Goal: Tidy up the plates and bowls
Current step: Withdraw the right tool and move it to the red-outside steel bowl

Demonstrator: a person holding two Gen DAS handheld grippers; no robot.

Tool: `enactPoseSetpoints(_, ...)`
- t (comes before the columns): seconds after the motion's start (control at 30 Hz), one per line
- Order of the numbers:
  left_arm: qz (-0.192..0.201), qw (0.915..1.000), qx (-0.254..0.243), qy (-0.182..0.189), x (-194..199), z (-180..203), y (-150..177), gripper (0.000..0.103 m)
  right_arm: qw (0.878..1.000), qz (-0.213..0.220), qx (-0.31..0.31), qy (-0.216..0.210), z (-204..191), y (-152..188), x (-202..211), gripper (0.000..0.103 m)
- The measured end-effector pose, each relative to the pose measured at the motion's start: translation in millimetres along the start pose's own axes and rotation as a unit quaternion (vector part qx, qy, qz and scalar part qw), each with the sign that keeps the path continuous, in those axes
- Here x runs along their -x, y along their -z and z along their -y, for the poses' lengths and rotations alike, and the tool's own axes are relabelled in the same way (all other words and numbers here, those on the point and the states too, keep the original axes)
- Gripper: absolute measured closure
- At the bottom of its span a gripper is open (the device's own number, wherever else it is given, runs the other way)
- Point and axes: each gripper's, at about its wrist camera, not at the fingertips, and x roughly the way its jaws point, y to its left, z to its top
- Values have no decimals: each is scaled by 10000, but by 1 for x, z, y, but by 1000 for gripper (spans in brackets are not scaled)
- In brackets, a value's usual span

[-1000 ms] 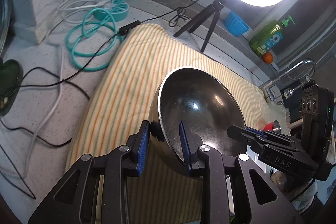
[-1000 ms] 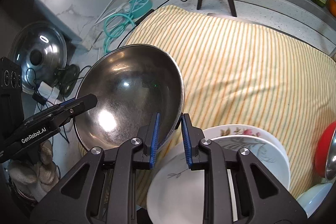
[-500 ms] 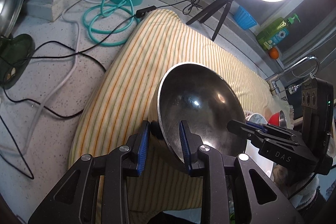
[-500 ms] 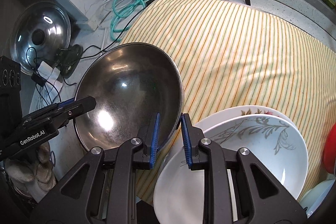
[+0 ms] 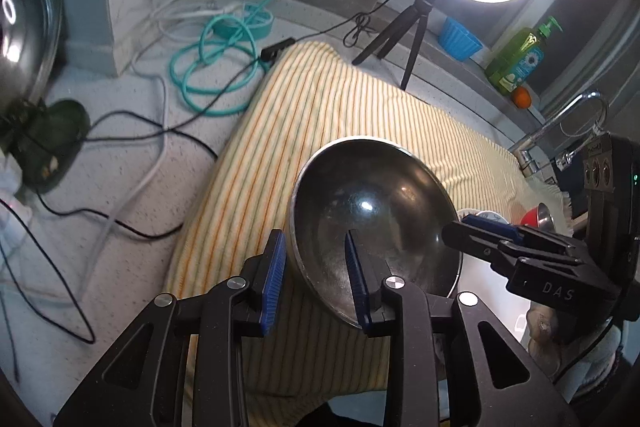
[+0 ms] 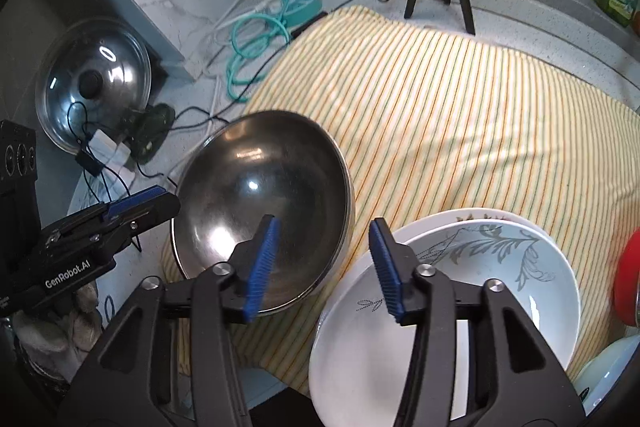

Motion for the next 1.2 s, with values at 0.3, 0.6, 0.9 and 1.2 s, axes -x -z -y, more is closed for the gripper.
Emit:
enactPoseSetpoints(0.3, 466, 9976, -499, -105, 30, 32, -5, 53, 9983, 543, 154, 137, -4, 3, 45, 25)
enactPoseSetpoints(0.6, 754, 9941, -783, 69, 46, 63, -13, 31, 9929, 1120, -124, 369, 16, 16, 97, 18)
enactPoseSetpoints(0.9, 478, 9924, -1048, 436, 26, 87, -18, 31, 9799, 1640, -752, 852, 51, 42, 142, 0)
enactPoseSetpoints(1.2, 178, 9840, -1551, 853, -1, 120, -26, 31, 9545, 1630, -1890, 1630, 106, 72, 172, 0)
